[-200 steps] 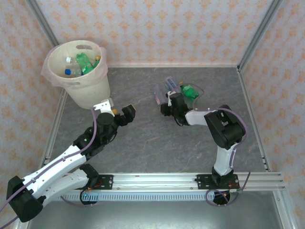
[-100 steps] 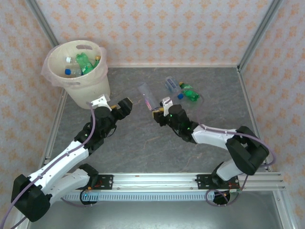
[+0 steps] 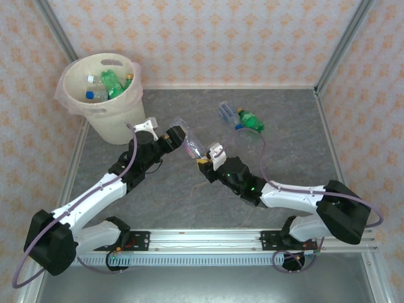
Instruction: Put the plastic bottles in the bin
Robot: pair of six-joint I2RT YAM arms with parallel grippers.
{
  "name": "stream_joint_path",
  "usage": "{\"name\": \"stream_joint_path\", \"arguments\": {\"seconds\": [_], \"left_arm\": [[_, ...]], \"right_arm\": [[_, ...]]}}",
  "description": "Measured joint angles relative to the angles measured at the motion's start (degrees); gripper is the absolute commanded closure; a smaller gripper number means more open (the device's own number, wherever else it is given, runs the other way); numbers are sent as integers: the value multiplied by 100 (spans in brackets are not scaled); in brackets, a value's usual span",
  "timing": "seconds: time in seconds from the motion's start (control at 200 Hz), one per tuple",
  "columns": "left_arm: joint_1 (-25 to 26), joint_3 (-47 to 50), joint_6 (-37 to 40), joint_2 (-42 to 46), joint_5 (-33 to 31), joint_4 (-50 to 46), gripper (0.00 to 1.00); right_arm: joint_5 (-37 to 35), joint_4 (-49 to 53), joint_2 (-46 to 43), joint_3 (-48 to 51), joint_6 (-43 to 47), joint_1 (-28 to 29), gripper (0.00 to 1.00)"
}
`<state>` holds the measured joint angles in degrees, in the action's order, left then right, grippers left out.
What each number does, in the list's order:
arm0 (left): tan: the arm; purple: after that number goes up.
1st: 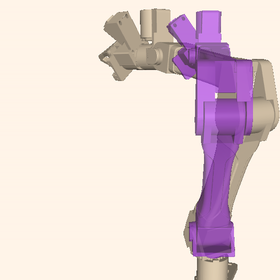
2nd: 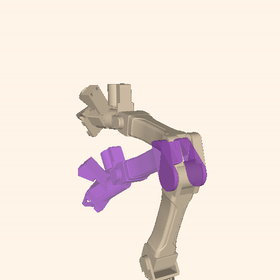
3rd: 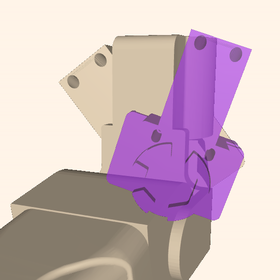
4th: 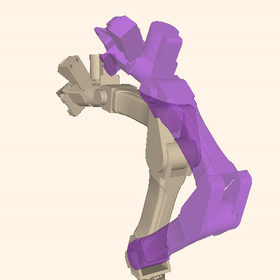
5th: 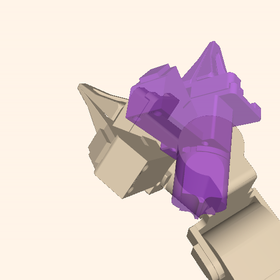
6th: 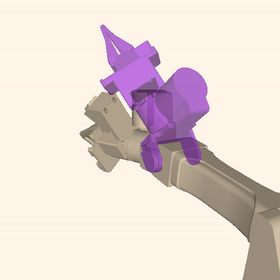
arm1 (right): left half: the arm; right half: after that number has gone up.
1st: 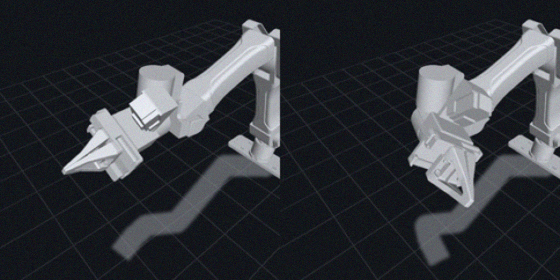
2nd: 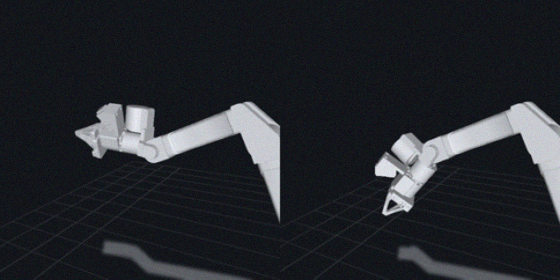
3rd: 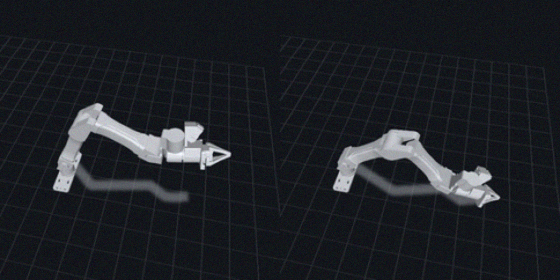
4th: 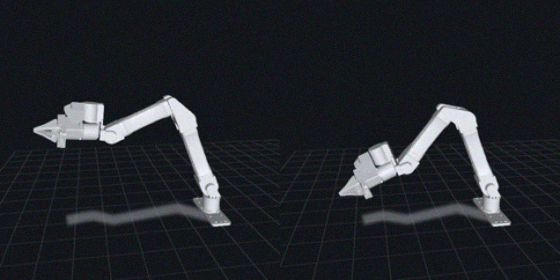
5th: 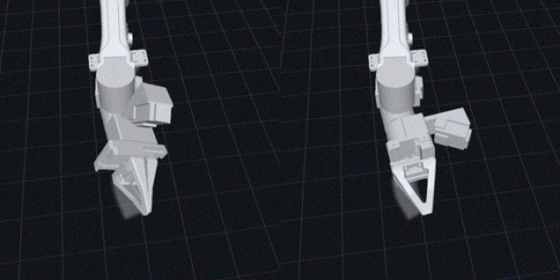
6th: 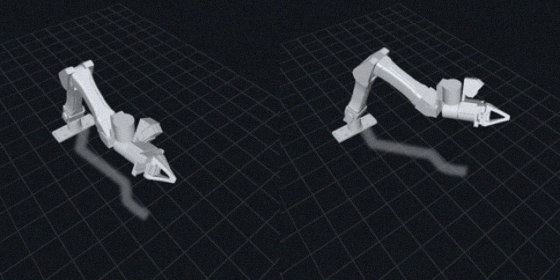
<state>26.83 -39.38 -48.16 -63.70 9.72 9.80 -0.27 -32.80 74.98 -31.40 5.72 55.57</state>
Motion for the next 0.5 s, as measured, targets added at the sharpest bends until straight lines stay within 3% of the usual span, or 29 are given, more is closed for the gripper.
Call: {"name": "stream_joint_path", "arguments": {"seconds": [0.235, 0.501], "left_arm": [[0, -87, -28, -363, 518, 164, 25], [0, -186, 15, -363, 804, 223, 43]], "right_arm": [[-181, -26, -83, 144, 149, 140, 73], [-216, -118, -181, 238, 190, 140, 71]]}}
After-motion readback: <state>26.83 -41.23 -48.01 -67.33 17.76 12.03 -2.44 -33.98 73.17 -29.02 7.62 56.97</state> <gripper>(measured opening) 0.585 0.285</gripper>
